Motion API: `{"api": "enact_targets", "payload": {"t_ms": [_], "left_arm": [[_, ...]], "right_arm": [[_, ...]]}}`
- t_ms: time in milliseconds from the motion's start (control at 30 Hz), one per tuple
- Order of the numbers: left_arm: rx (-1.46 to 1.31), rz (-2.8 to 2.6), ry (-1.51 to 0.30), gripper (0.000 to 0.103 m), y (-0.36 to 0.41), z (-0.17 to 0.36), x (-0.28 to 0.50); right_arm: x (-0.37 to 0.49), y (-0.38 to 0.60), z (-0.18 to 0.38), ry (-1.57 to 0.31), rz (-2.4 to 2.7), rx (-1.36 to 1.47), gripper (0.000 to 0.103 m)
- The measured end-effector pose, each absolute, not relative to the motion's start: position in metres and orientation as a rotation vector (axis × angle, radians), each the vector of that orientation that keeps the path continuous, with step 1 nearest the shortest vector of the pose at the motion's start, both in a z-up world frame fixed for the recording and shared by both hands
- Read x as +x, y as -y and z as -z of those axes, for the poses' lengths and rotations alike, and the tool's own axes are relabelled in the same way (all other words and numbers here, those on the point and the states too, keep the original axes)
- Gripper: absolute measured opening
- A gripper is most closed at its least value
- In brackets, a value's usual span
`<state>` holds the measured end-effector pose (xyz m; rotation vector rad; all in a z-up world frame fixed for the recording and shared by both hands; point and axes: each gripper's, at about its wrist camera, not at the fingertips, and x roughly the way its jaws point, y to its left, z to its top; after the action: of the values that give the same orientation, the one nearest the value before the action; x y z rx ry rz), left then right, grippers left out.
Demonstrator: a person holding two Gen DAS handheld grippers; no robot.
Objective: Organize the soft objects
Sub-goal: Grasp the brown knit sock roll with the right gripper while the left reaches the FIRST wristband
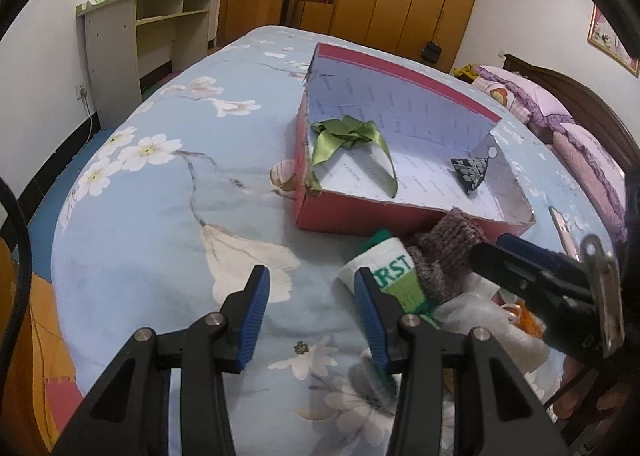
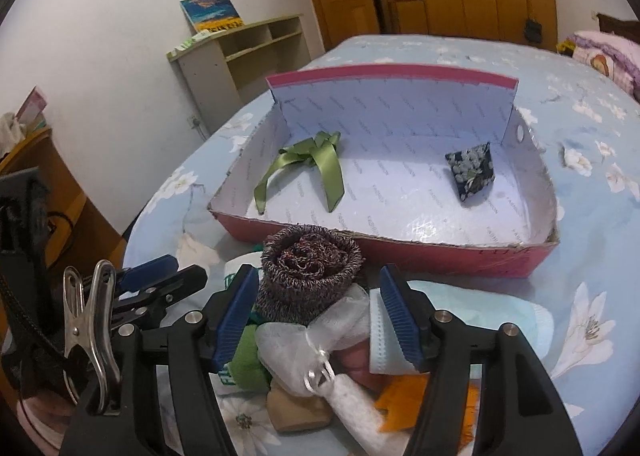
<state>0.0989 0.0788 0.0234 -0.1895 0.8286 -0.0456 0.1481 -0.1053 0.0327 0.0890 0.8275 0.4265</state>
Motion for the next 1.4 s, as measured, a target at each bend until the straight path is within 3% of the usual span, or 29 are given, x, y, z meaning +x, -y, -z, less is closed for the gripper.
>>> {"api": "enact_targets", "payload": {"t_ms": [400, 667, 800, 1400], "left_arm": [[-0.230, 0.041, -0.853, 0.046, -0.088, -0.008, 0.099], [-0.240, 0.065, -0.853, 0.046, -0.086, -0.008, 0.098], [-0.263, 0.078, -0.853, 0.046, -0.086, -0.011, 0.098], [-0.297, 0.141, -0.877, 0.049, -0.062, -0.013, 0.111]], "right_arm": [[0.159, 0.087, -0.019, -0.853, -0.390, 0.056, 0.064], [0.162, 0.092, -0.019, -0.835, -0.401, 0.091, 0.042], [0.158, 0.097, -0.023, -0.818, -0.409, 0.116, 0.036], [0.152, 0.131, -0.055, -0.695, -0.425, 0.166, 0.035]]}}
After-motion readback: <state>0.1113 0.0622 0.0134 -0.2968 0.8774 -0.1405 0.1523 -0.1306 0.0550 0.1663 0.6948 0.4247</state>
